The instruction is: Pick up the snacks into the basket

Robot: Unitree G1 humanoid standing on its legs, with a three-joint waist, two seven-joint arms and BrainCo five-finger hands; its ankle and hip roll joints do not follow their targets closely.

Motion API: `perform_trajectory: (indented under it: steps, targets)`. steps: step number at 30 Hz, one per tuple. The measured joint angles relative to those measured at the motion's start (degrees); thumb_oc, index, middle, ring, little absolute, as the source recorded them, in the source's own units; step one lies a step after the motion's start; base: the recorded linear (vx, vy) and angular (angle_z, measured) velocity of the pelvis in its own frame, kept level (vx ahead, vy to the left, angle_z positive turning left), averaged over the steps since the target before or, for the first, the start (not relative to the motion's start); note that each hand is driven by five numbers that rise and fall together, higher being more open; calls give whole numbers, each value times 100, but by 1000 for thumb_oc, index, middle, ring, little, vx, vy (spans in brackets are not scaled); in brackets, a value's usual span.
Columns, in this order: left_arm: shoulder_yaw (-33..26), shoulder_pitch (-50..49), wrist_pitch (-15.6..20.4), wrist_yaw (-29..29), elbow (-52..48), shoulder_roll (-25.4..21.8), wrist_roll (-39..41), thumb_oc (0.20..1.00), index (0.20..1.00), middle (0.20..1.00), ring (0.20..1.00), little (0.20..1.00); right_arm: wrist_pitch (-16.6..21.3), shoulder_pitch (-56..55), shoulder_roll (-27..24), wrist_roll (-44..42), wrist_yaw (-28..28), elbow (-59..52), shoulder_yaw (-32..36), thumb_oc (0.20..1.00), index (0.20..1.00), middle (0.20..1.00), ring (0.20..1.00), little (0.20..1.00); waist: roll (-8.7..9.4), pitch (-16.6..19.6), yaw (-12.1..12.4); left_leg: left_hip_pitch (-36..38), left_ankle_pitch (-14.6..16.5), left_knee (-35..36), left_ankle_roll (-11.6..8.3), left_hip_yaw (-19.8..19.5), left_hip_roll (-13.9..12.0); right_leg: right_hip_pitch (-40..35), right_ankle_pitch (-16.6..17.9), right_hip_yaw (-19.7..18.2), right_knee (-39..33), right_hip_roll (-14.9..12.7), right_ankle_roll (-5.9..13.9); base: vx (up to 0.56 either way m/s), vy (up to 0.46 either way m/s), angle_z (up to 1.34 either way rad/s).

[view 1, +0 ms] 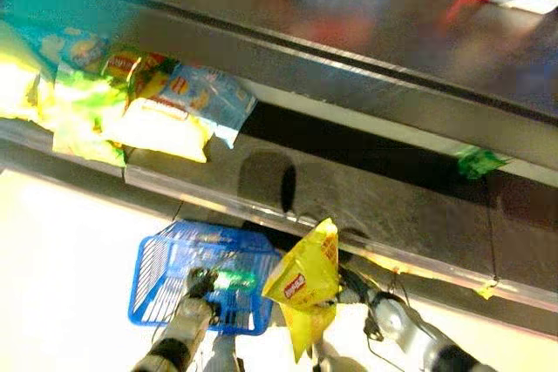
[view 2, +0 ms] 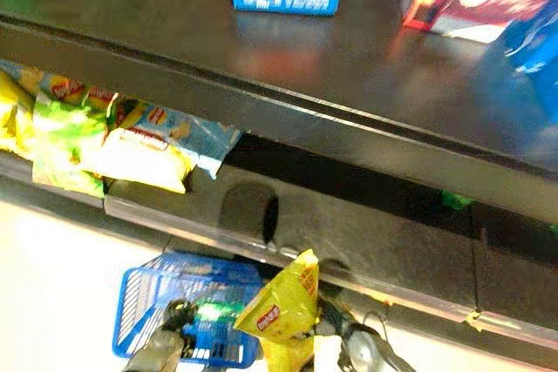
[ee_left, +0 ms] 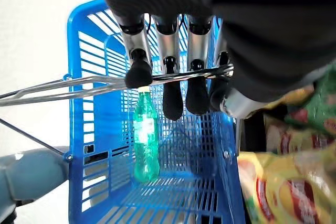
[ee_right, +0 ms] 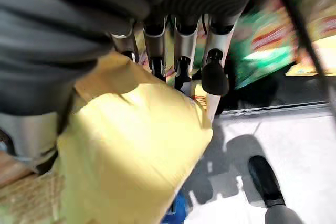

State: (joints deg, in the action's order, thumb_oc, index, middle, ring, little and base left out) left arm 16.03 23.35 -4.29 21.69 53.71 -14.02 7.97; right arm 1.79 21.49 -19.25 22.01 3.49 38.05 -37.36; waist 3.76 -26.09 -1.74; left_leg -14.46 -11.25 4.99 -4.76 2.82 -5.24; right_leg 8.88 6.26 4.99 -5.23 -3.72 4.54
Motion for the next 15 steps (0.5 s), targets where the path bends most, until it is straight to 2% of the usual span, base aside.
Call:
perform_trajectory:
  steps: [4, 9, 15]
  targets:
    - [448, 395, 10, 46, -86, 220, -55, 200, 200, 200, 200, 200, -355, 731, 584, 109, 16, 856, -430, 200, 200, 200, 200, 200, -110, -274, 267, -145, -44, -2, 36, -52, -6, 107, 37, 74, 2, 20, -57, -20, -11, 8]
    - [704, 590, 30, 102, -103, 200, -42, 200, 200, 200, 200, 200, -478, 1131, 908, 111, 309, 1116, -580, 200, 200, 200, 200, 200, -117, -330, 306, -289, -73, -3, 46, -165, 34, 175, -27, 201, 3, -13, -41, 16, -7, 14]
    - [805, 630, 27, 253, -100, 251, -34, 200, 200, 200, 200, 200, -559, 1190, 965, 101, 633, 1209, -571, 200, 200, 200, 200, 200, -98, -340, 286, -316, -78, -2, 53, -195, 44, 183, -28, 219, 1, -31, -32, 24, -6, 3]
